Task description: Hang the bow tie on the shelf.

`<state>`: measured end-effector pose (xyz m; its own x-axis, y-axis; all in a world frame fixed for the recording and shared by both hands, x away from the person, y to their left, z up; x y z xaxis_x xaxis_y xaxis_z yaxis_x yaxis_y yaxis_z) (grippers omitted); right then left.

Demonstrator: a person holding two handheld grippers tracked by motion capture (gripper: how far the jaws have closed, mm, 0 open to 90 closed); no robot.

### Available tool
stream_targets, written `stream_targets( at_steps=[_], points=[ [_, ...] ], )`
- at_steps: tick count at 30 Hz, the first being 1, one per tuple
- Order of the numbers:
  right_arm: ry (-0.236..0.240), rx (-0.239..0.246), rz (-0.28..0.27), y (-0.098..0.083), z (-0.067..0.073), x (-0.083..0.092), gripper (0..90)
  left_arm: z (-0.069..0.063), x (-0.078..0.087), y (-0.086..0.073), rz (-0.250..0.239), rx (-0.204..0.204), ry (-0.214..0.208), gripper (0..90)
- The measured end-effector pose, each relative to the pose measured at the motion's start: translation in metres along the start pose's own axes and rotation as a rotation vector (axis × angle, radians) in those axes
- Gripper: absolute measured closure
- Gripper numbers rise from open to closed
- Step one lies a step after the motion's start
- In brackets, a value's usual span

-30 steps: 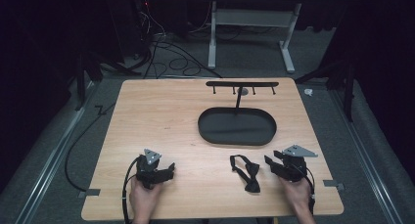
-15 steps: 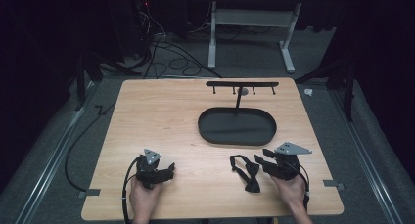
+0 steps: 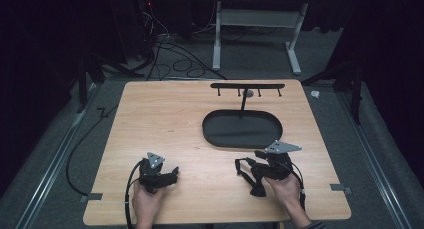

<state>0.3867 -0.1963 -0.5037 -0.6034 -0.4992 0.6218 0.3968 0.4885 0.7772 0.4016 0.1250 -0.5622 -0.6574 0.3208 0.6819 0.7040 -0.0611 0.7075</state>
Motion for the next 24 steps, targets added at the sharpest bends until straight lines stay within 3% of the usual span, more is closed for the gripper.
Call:
stream_targets(
  at_steps=[13, 24],
  points=[
    [0.034, 0.013, 0.077, 0.001, 0.004, -0.027, 56.9, 0.0, 0.0, 0.0, 0.001, -0.001, -0.001, 18.7],
    [0.063, 0.007, 0.129, -0.01, 0.003, -0.039, 70.2, 0.0, 0.0, 0.0, 0.0, -0.001, -0.001, 18.6]
  ],
)
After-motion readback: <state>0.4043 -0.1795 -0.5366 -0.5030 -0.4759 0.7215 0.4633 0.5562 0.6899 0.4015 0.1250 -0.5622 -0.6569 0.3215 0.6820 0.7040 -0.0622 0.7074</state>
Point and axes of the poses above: each handheld gripper's, and its own axes: x roughly backward along the jaws, y roughly out of its top, z roughly to its left, the point moved 8 cm from there along -x, roughly forward along the jaws, and after that the axes turned 13 degrees about x, right-handed, at the moved point
